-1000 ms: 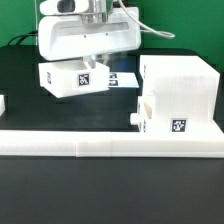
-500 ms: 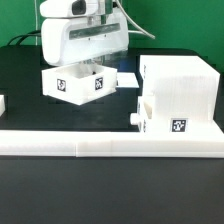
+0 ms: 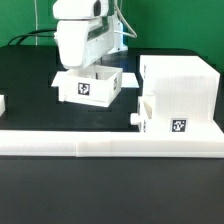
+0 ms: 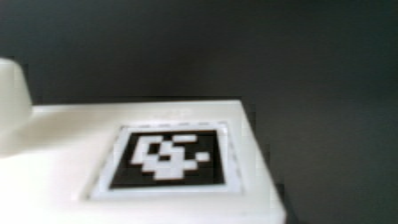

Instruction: Assemble drawer

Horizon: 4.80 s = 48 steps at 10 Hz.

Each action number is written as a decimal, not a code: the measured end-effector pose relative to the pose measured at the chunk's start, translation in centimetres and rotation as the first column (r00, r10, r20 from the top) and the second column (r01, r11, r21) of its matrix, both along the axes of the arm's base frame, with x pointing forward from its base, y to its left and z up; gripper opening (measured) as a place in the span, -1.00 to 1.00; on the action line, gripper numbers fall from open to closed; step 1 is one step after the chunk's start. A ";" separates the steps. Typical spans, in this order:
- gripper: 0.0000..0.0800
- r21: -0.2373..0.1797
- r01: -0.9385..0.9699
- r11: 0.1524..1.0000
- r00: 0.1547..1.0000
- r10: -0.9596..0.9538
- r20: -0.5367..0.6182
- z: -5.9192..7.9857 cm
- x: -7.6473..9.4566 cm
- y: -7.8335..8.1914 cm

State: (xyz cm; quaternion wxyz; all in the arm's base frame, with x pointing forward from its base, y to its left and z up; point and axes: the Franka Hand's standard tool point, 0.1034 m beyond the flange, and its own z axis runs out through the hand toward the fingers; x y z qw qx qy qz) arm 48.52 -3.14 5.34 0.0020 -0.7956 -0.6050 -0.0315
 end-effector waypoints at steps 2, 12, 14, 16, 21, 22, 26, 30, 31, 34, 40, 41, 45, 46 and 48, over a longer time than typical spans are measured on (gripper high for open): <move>-0.90 -0.018 -0.132 0.991 0.991 0.132 0.008 0.4 1.0 -0.1; -0.90 -0.010 -0.150 0.989 0.989 0.150 -0.011 0.4 4.5 -0.3; -0.90 -0.008 -0.175 0.985 0.984 0.175 -0.023 0.0 3.8 -0.7; -0.90 -0.003 -0.175 0.985 0.984 0.175 -0.033 0.3 4.8 -0.4; -0.90 0.001 -0.143 0.990 0.989 0.143 -0.030 0.6 6.1 0.4; -0.90 0.001 -0.143 0.990 0.989 0.143 -0.030 0.6 6.1 0.4; -0.90 0.001 -0.144 0.990 0.989 0.144 -0.030 0.5 6.1 0.6; -0.90 0.015 -0.178 0.984 0.983 0.178 -0.041 0.6 6.1 2.8; -0.90 0.016 -0.148 0.989 0.988 0.149 -0.044 0.4 5.9 3.0; -0.89 0.015 -0.149 0.989 0.988 0.150 -0.045 0.4 5.8 2.9; -0.89 0.011 -0.172 0.985 0.984 0.172 -0.041 0.3 5.8 3.7; -0.89 0.011 -0.172 0.985 0.984 0.172 -0.041 0.3 5.8 3.7; -0.89 -0.004 -0.213 0.977 0.976 0.213 -0.042 0.1 5.8 3.5; -0.89 -0.001 -0.195 0.981 0.980 0.195 -0.034 0.1 5.8 3.1; -0.89 0.001 -0.182 0.983 0.983 0.182 -0.026 0.0 5.8 2.8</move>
Offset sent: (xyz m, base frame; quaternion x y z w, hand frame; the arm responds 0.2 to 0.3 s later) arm 0.0000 0.0000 0.0000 0.0000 0.0000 -0.0650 0.9979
